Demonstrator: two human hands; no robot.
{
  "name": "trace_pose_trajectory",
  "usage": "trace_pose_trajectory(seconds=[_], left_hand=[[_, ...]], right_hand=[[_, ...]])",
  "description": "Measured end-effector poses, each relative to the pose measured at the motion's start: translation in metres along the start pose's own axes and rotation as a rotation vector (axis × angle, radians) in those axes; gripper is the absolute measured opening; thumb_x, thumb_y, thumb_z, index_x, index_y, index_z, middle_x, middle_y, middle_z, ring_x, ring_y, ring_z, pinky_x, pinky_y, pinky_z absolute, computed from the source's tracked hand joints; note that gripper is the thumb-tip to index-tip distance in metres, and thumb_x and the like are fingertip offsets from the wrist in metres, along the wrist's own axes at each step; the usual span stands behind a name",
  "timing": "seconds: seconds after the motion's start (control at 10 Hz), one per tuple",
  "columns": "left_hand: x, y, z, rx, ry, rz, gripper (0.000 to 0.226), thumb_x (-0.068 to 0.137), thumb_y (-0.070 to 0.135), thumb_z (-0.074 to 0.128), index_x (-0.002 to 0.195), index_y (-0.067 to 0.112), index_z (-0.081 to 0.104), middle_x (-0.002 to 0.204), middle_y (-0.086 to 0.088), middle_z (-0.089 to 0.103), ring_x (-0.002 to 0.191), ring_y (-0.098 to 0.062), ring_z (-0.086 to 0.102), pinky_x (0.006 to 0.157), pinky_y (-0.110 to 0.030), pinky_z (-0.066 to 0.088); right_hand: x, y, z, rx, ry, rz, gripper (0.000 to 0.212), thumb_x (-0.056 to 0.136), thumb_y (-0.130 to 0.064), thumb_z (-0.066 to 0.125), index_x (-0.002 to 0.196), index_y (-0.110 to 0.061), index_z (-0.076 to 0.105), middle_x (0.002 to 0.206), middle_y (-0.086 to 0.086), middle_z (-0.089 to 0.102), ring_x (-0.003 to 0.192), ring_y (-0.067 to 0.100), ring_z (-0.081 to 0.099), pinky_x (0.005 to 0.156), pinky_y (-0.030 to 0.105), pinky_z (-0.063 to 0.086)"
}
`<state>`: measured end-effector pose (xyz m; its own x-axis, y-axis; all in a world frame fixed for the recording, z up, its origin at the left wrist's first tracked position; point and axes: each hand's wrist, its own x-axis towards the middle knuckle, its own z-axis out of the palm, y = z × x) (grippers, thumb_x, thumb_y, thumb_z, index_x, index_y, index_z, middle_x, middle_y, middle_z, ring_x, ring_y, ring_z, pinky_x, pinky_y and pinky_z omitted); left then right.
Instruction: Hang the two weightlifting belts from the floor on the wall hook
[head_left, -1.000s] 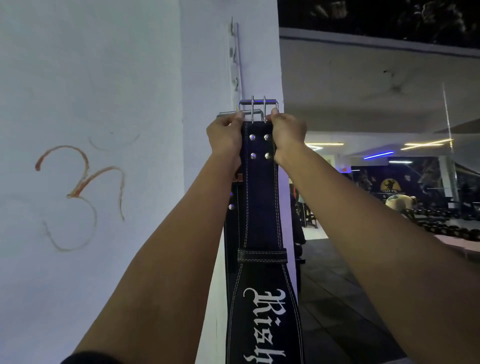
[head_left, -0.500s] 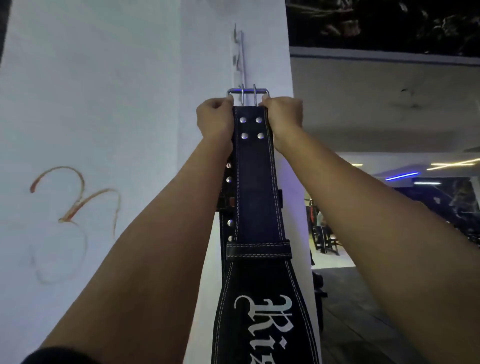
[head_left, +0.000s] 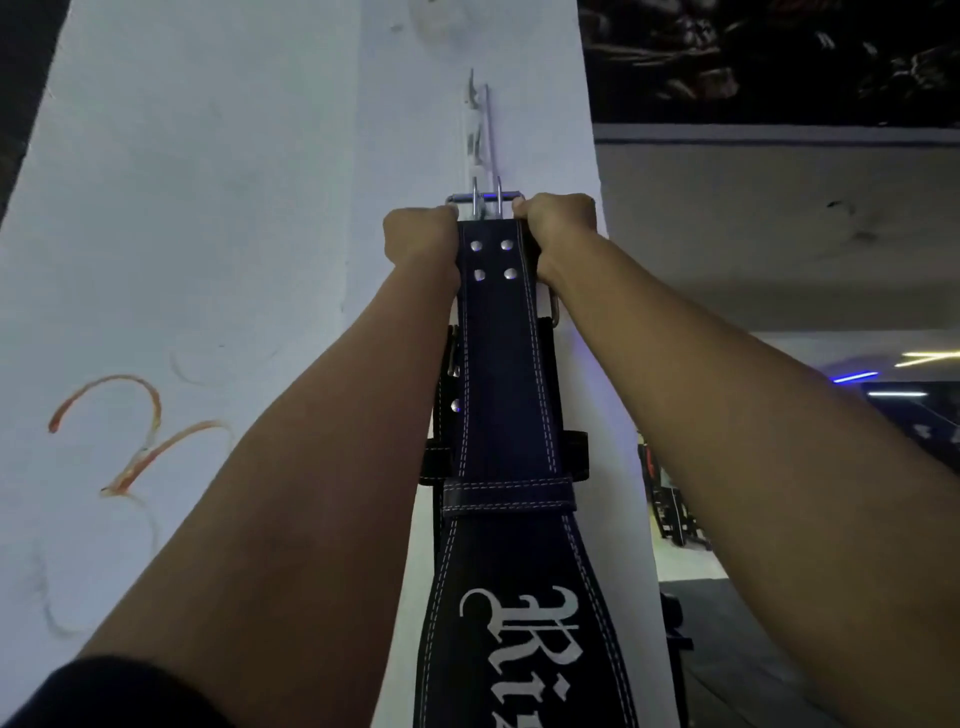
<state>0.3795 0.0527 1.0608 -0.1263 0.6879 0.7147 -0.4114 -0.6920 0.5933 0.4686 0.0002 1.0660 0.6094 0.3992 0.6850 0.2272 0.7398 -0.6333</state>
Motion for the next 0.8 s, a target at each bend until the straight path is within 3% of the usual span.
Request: trace_pose_trajectory(seconds=[0.1,0.2,0.3,0.4,0.5,0.6,0.7,0.8], left_hand=[[-0.002,-0.002,-0.003,0.046,-0.018,-0.006,0.036,0.082,0.002,0.052,0.054,0.012,0.032,0.056,-0.001,0.033,0.050,-0.016,0.030,0.046,-0.020,0.032],[-0.017,0.001,-0.005,0.058,-0.017,-0.011,0.032,0.086,0.005,0.053,0.058,0.012,0.040,0.057,-0.002,0.035,0.053,-0.017,0.035,0.047,-0.022,0.033],[-0.033,-0.001,-0.009,0.004,-0.012,0.021,0.014,0.087,0.011,0.057,0.092,0.005,0.068,0.078,-0.006,0.060,0.076,-0.022,0.054,0.072,-0.029,0.052],[-0.053,-0.007,-0.020,0.001,-0.028,0.013,0.014,0.084,0.013,0.062,0.097,0.010,0.068,0.089,-0.005,0.061,0.085,-0.021,0.056,0.092,-0.037,0.052],[-0.080,-0.012,-0.032,-0.043,-0.077,-0.007,0.003,0.082,0.011,0.065,0.080,0.013,0.067,0.074,0.003,0.059,0.082,-0.021,0.057,0.091,-0.045,0.053],[-0.110,-0.015,-0.048,-0.051,-0.125,-0.031,0.020,0.082,0.012,0.067,0.101,0.008,0.066,0.091,-0.003,0.064,0.090,-0.022,0.062,0.095,-0.043,0.051],[-0.138,-0.023,-0.068,-0.083,-0.143,-0.139,0.040,0.081,0.016,0.067,0.119,0.007,0.059,0.115,-0.010,0.065,0.105,-0.027,0.064,0.097,-0.044,0.050],[-0.171,-0.030,-0.090,-0.072,-0.153,-0.183,0.037,0.081,0.018,0.066,0.116,0.007,0.060,0.113,-0.013,0.067,0.100,-0.027,0.065,0.097,-0.047,0.050]], right_hand=[[-0.004,0.002,-0.001,-0.039,-0.013,-0.005,0.023,0.080,-0.002,0.064,0.103,0.001,0.061,0.091,0.011,0.058,0.078,0.020,0.054,0.065,0.029,0.045],[-0.013,0.003,-0.004,-0.049,-0.017,-0.020,0.029,0.083,-0.008,0.065,0.109,0.001,0.058,0.102,0.013,0.061,0.084,0.025,0.058,0.076,0.031,0.054],[-0.024,0.005,-0.007,-0.078,0.008,-0.013,0.026,0.088,-0.011,0.060,0.111,0.000,0.056,0.099,0.011,0.057,0.079,0.023,0.054,0.065,0.026,0.047],[-0.043,0.008,-0.012,-0.031,0.051,-0.023,0.009,0.082,-0.001,0.060,0.074,-0.002,0.062,0.066,0.004,0.053,0.062,0.019,0.047,0.051,0.024,0.037],[-0.065,0.018,-0.019,-0.016,0.091,-0.048,0.047,0.075,0.001,0.061,0.041,-0.017,0.034,0.036,-0.008,0.035,0.053,0.017,0.034,0.056,0.030,0.031],[-0.096,0.025,-0.032,0.016,0.118,-0.017,0.046,0.073,-0.003,0.063,0.040,-0.020,0.036,0.044,-0.006,0.034,0.060,0.018,0.035,0.060,0.030,0.031],[-0.131,0.033,-0.051,-0.010,0.137,0.067,0.032,0.074,-0.004,0.062,0.047,-0.017,0.050,0.052,0.000,0.037,0.056,0.018,0.033,0.058,0.029,0.030],[-0.170,0.040,-0.070,-0.016,0.139,0.153,0.018,0.077,-0.005,0.066,0.060,-0.008,0.061,0.060,0.004,0.048,0.055,0.016,0.041,0.052,0.026,0.032]])
